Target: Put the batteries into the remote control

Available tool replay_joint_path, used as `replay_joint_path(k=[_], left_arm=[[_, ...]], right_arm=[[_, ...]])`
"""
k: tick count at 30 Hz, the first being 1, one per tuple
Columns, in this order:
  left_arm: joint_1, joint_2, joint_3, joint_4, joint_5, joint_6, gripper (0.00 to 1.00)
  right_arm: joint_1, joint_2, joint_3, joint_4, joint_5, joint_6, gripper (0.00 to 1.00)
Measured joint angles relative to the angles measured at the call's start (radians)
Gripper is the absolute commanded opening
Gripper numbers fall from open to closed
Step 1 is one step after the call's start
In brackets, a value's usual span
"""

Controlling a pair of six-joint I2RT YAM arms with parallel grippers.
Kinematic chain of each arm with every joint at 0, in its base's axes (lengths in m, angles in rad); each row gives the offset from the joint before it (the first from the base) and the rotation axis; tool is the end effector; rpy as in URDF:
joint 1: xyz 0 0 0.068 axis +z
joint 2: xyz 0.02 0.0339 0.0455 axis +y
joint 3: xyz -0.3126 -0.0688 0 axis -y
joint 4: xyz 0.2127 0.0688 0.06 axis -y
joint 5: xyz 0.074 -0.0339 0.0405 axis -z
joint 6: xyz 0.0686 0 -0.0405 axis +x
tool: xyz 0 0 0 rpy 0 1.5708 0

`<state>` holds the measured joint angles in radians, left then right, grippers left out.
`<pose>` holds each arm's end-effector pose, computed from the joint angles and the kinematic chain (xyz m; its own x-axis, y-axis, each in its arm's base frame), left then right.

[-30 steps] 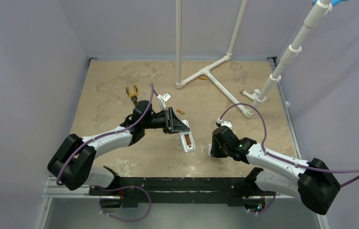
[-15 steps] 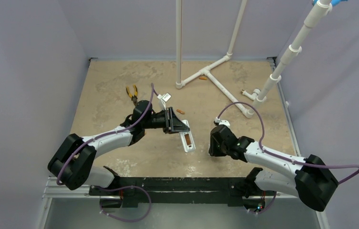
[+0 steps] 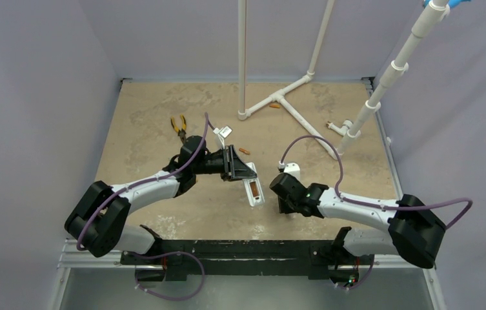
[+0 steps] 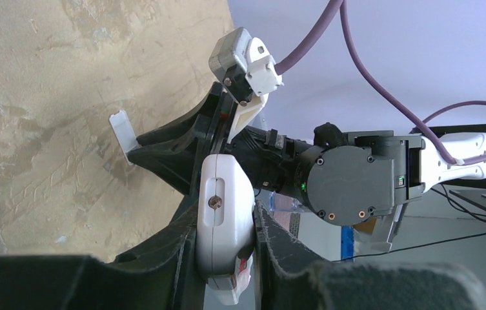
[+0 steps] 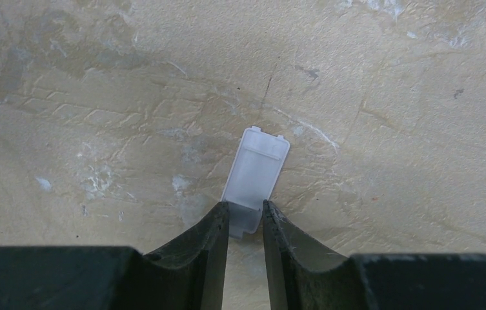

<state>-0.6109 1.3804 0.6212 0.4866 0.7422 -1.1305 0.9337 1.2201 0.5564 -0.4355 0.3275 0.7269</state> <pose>0.1998 -0.1965 0.2840 -0.9588 -0.1425 -0.2458 0.2079 0.2379 -0.9488 0.1250 0.1318 0.1995 -0.8440 -0.0827 -0.5299 -0.1516 0.9845 0.0878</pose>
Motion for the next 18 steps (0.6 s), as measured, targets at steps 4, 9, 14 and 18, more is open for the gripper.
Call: replay_joint_path(k=[4, 9, 14, 18], left_arm=[[0.0, 0.003, 0.003, 0.005, 0.01, 0.0, 0.0], [0.0, 0.015, 0.005, 0.016, 0.014, -0.003, 0.0], [0.002, 0.031, 0.005, 0.029, 0.022, -0.004, 0.0], [0.005, 0.035, 0.005, 0.038, 0.029, -0.01, 0.0]], right_arm=[[0.022, 0.021, 0.012, -0.006, 0.036, 0.026, 0.26], [0.03, 0.039, 0.014, -0.011, 0.053, 0.048, 0.3], [0.042, 0.066, 0.036, -0.029, 0.069, 0.062, 0.31], [0.048, 0.048, 0.035, -0.033, 0.081, 0.078, 0.31]])
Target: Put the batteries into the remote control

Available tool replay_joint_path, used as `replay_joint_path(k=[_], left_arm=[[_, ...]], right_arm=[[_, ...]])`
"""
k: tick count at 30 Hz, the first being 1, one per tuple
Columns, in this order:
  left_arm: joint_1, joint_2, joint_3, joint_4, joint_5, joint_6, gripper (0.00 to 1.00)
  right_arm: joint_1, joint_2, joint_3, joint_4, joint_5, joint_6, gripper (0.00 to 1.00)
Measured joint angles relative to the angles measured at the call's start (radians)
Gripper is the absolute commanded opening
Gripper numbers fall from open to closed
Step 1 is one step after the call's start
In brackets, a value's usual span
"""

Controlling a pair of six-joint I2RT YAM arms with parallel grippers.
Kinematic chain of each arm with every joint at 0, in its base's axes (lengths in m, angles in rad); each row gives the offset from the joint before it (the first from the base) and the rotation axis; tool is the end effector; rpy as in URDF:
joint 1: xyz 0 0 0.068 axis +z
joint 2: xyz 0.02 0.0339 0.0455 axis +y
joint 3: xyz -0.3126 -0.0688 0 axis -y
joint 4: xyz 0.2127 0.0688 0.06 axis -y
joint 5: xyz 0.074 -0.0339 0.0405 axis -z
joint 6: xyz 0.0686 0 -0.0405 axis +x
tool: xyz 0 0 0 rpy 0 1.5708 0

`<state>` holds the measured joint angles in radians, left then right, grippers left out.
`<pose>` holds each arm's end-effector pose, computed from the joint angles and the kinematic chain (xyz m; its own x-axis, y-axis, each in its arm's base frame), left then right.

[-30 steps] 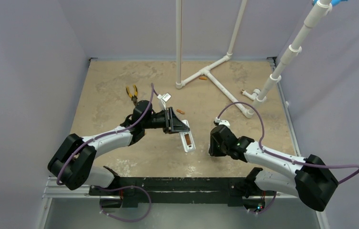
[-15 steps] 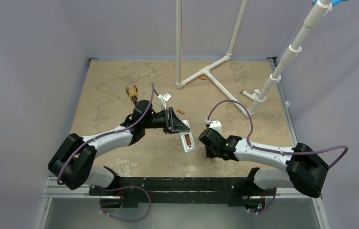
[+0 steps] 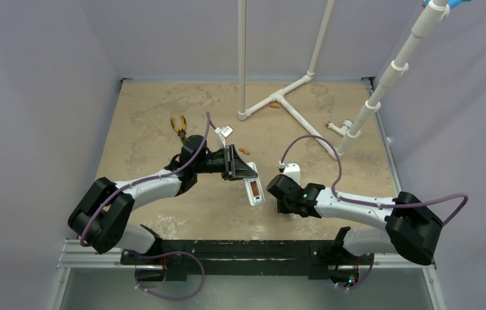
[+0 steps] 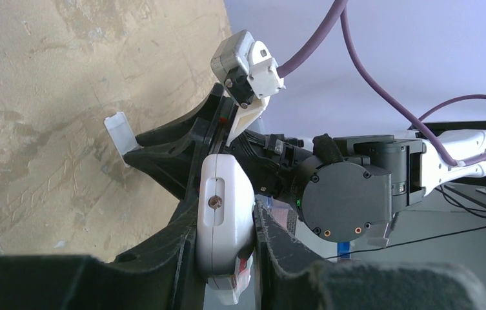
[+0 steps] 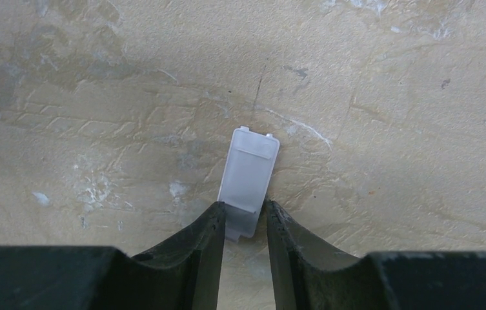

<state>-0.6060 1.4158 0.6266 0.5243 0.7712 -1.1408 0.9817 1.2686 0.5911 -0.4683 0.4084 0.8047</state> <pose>0.2054 -0.2005 0.2814 -0.9635 -0.1253 -0.2365 0.2051 0.2215 -0.9533 0.1264 0.1402 0.2006 -0.8353 -0.0596 -0.5466 -0.1012 0.9938 0.0463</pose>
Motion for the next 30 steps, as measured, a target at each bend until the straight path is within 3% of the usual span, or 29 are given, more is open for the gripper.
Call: replay_joint_path(k=[14, 30], left_arm=[[0.011, 0.0, 0.0, 0.023, 0.011, -0.002, 0.0], [0.018, 0.0, 0.0, 0.035, 0.012, -0.002, 0.0]], right_arm=[[0.0, 0.021, -0.014, 0.048, -0.006, 0.021, 0.35], [0.002, 0.06, -0.008, 0.163, -0.013, 0.011, 0.24]])
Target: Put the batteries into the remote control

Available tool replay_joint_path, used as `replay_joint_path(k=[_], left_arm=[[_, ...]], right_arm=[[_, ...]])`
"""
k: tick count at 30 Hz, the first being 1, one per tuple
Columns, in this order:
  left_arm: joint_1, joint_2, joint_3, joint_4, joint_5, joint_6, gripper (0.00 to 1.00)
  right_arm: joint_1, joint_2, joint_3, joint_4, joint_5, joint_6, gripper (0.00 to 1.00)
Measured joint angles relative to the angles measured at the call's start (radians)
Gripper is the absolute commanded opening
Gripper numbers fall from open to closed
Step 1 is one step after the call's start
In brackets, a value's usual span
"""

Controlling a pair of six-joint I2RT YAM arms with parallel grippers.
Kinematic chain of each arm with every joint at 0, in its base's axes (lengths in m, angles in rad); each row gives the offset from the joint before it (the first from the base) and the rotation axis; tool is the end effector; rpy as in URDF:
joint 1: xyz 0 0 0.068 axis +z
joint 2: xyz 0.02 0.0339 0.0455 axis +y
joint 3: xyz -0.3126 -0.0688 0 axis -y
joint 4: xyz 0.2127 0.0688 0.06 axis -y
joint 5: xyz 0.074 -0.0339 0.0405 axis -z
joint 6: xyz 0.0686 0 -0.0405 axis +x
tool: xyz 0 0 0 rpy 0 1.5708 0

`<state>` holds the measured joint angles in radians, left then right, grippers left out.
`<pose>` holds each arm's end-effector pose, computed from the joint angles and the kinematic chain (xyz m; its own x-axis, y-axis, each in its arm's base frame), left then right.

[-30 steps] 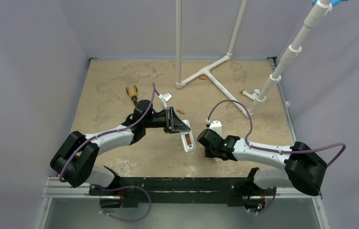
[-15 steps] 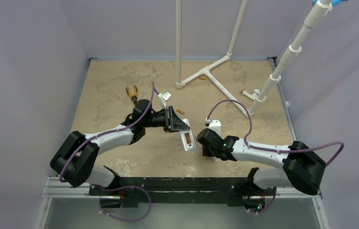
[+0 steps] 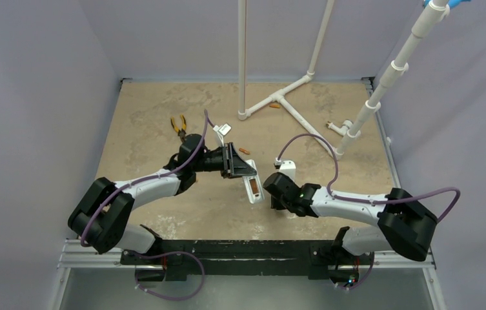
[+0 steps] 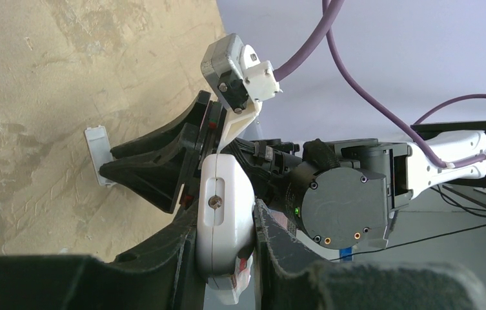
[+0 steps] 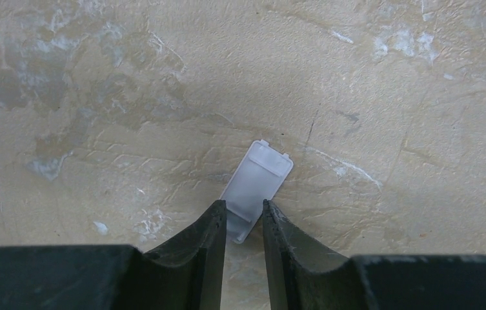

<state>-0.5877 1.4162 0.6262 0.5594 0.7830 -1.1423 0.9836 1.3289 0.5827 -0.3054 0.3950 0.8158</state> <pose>0.2092 -0.1975 0.2855 -0.9563 -0.1376 -0.2579 0.2277 0.2022 -0.9525 0.1384 0.1603 0.1974 -0.8122 -0.0071 -0.5833 -0.1038 0.9857 0.1324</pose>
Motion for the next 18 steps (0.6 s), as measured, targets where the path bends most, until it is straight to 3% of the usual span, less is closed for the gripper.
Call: replay_joint_path(k=[7, 12, 18], left_arm=[[0.007, 0.0, 0.0, 0.0, 0.007, 0.0, 0.0], [0.008, 0.0, 0.0, 0.0, 0.013, 0.0, 0.0], [0.01, -0.001, 0.0, 0.0, 0.018, 0.0, 0.0]], right_arm=[[0.001, -0.075, -0.031, -0.023, -0.006, 0.036, 0.25], [0.005, -0.188, -0.085, -0.096, -0.019, 0.08, 0.42], [0.005, -0.204, -0.089, -0.116, -0.017, 0.117, 0.43]])
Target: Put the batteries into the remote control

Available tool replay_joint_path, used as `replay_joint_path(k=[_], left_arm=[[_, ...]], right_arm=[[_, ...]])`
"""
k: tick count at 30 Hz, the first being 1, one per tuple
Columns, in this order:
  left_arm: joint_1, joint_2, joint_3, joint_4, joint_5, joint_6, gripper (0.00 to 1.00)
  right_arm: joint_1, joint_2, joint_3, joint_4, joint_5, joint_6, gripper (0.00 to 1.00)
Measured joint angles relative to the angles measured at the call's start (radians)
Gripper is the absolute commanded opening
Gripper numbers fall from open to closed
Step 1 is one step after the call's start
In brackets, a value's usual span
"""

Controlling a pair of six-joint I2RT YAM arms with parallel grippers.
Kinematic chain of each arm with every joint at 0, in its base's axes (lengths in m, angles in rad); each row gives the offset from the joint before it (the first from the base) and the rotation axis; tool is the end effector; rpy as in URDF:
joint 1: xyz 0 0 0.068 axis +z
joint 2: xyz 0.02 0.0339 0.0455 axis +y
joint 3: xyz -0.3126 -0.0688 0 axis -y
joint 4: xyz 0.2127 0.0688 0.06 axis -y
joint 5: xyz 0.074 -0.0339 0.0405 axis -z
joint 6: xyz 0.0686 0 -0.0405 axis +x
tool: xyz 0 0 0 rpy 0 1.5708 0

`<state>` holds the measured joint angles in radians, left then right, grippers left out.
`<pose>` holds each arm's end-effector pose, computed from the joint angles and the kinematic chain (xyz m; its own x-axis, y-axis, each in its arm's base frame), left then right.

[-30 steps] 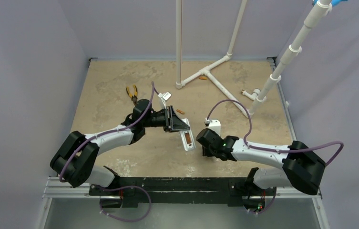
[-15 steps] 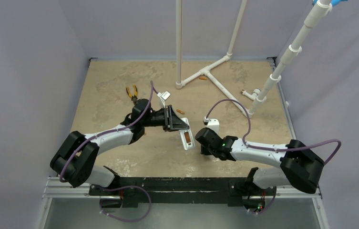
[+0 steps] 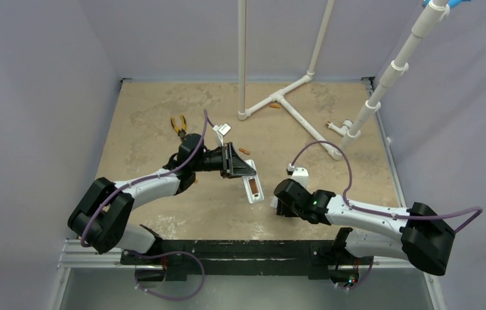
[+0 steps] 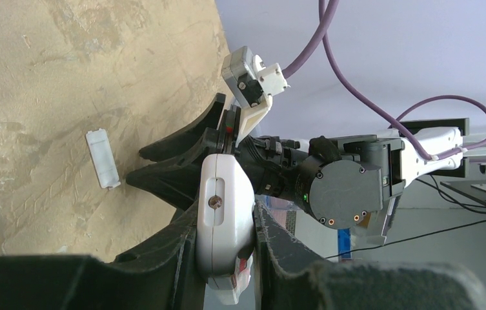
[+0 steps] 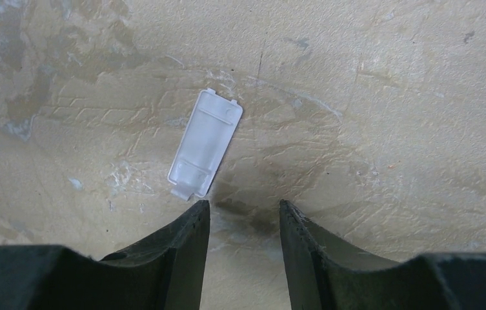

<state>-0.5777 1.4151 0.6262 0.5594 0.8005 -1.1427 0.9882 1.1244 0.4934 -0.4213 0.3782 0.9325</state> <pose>0.2098 -0.1955 0.2860 -0.9577 -0.1319 -0.2557 0.2275 0.1967 -0.9537 0.1094 0.1200 0.1988 -0.8271 0.1012 -0.5528 -0.0186 0.9782 0.2069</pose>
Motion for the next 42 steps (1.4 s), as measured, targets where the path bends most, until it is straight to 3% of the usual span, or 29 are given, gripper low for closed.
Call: replay_joint_path(k=[9, 14, 22, 28, 33, 38, 42], left_arm=[[0.006, -0.018, 0.0, -0.002, 0.005, 0.0, 0.0], [0.009, -0.028, 0.0, -0.004, 0.005, 0.0, 0.0], [0.045, -0.061, -0.009, -0.017, 0.011, 0.001, 0.0], [0.165, -0.137, -0.052, -0.028, 0.031, 0.001, 0.0], [0.201, -0.174, -0.052, -0.053, 0.035, 0.007, 0.0], [0.201, -0.169, -0.052, -0.068, 0.043, 0.01, 0.0], [0.201, -0.157, -0.052, -0.067, 0.049, 0.009, 0.0]], right_arm=[[-0.01, 0.026, 0.003, 0.054, -0.002, 0.036, 0.57], [-0.026, 0.087, 0.032, 0.104, -0.002, 0.037, 0.58], [-0.028, 0.195, 0.103, 0.114, 0.016, 0.027, 0.51], [-0.027, 0.251, 0.133, 0.098, 0.042, 0.004, 0.45], [-0.006, 0.284, 0.157, 0.077, 0.074, -0.009, 0.44], [0.047, 0.353, 0.214, 0.017, 0.143, -0.015, 0.31], [0.09, 0.399, 0.248, -0.009, 0.19, 0.006, 0.27]])
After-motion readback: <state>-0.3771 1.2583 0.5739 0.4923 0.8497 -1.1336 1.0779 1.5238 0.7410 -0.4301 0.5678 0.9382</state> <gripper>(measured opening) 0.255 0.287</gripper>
